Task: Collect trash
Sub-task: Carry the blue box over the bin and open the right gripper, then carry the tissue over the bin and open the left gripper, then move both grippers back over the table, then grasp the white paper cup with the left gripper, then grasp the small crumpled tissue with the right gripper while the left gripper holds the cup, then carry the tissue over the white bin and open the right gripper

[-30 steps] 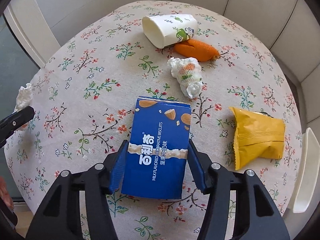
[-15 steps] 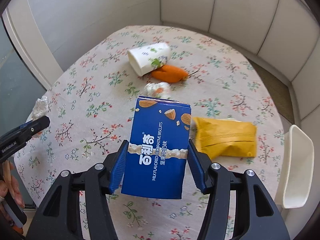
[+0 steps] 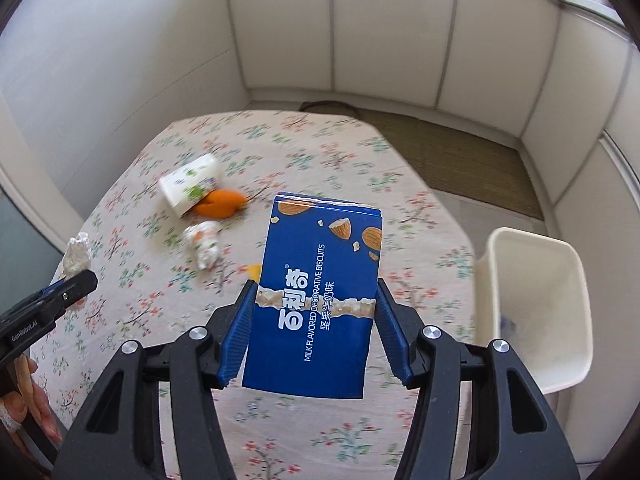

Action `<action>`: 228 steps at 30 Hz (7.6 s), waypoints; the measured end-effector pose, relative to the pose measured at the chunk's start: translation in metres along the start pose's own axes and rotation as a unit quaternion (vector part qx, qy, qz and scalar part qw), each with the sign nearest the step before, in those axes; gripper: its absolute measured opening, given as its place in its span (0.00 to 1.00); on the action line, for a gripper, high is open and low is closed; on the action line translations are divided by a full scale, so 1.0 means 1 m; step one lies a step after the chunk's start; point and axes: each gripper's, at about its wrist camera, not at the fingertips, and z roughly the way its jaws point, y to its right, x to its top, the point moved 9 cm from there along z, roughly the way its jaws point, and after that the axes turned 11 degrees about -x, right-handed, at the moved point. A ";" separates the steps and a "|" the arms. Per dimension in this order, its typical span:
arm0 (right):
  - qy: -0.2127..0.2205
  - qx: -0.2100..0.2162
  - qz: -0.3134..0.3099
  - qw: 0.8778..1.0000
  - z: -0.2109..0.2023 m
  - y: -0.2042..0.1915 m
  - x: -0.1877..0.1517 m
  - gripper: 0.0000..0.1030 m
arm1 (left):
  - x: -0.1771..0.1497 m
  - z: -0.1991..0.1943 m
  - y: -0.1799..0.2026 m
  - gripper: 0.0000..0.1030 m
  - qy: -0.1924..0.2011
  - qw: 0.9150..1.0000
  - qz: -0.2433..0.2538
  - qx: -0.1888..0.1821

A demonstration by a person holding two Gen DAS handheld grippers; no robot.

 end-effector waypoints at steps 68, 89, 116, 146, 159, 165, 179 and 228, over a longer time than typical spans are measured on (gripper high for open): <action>0.007 -0.313 0.320 0.894 -0.080 0.416 -0.099 0.88 | -0.056 0.192 0.427 0.67 -0.133 0.955 0.208 -0.165; 0.010 -0.288 0.265 0.920 -0.061 0.364 -0.064 0.89 | -0.046 0.161 0.344 0.77 -0.105 0.972 0.175 -0.116; 0.009 -0.225 0.159 0.961 -0.016 0.223 -0.001 0.89 | -0.009 0.121 0.173 0.78 -0.077 0.995 0.060 -0.032; -0.038 -0.096 -0.005 0.995 0.063 -0.018 0.021 0.89 | 0.039 0.085 -0.050 0.78 -0.052 0.993 -0.046 0.099; -0.062 -0.073 -0.034 0.995 0.072 -0.044 0.011 0.88 | 0.127 0.149 -0.034 0.90 -0.099 0.989 0.032 0.106; -0.059 -0.077 -0.048 0.994 0.068 -0.041 0.008 0.89 | 0.122 0.201 -0.025 0.93 -0.235 0.943 0.175 0.155; -0.028 -0.032 -0.065 0.997 0.069 -0.064 0.020 0.88 | 0.042 0.101 -0.085 0.67 -0.151 0.988 0.015 -0.001; 0.043 0.028 -0.049 0.997 -0.030 -0.054 0.024 0.29 | 0.002 -0.045 -0.073 0.52 0.018 0.991 -0.116 -0.061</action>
